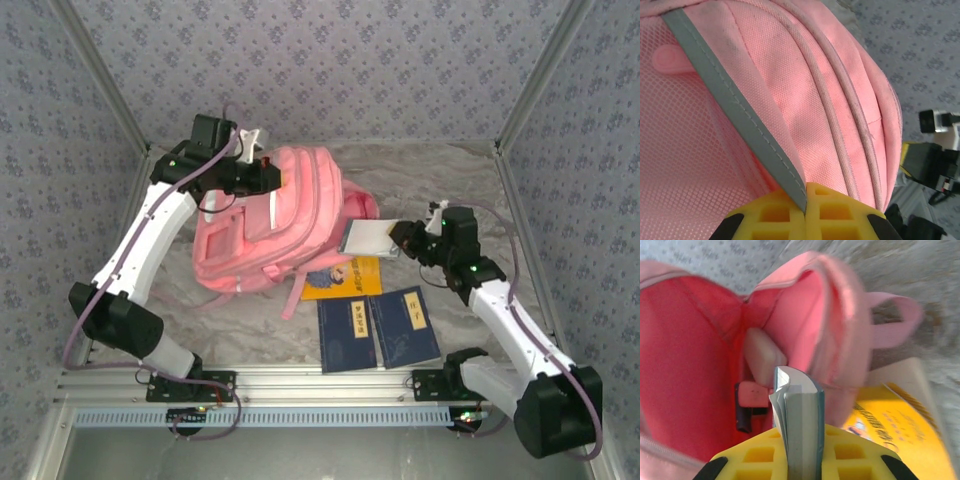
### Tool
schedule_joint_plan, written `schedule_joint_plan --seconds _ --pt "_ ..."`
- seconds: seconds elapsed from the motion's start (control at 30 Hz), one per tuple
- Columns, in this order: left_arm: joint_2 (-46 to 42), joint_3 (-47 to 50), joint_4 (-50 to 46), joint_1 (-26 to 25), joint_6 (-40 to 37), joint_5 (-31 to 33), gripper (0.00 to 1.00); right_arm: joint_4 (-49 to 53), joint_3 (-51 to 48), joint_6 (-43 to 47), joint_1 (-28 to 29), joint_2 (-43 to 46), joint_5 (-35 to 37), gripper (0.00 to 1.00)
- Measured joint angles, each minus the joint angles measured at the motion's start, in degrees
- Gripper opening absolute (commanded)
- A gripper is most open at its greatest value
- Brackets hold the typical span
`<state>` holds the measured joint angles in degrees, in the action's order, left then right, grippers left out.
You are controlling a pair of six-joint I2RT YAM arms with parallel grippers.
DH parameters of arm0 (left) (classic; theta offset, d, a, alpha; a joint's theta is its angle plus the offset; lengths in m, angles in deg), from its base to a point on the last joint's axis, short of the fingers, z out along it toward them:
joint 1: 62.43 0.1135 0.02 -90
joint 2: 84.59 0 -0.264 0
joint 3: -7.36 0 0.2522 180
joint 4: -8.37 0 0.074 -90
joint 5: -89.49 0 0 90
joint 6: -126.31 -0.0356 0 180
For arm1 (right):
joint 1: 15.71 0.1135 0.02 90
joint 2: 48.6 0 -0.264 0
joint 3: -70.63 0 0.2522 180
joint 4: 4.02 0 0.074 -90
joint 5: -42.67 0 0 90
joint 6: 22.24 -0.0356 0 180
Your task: Pack the student bag
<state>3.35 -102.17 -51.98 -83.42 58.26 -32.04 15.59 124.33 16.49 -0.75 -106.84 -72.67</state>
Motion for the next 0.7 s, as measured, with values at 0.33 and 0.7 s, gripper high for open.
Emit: schedule_joint_plan --seconds 0.33,0.7 --pt "-0.5 3.2 1.7 1.0 -0.7 -7.4 0.00 0.6 15.1 2.9 18.6 -12.5 4.5 0.00" --pt "-6.6 8.6 4.0 6.1 0.2 -9.6 0.00 3.9 27.9 4.6 35.1 -20.6 14.9 0.00"
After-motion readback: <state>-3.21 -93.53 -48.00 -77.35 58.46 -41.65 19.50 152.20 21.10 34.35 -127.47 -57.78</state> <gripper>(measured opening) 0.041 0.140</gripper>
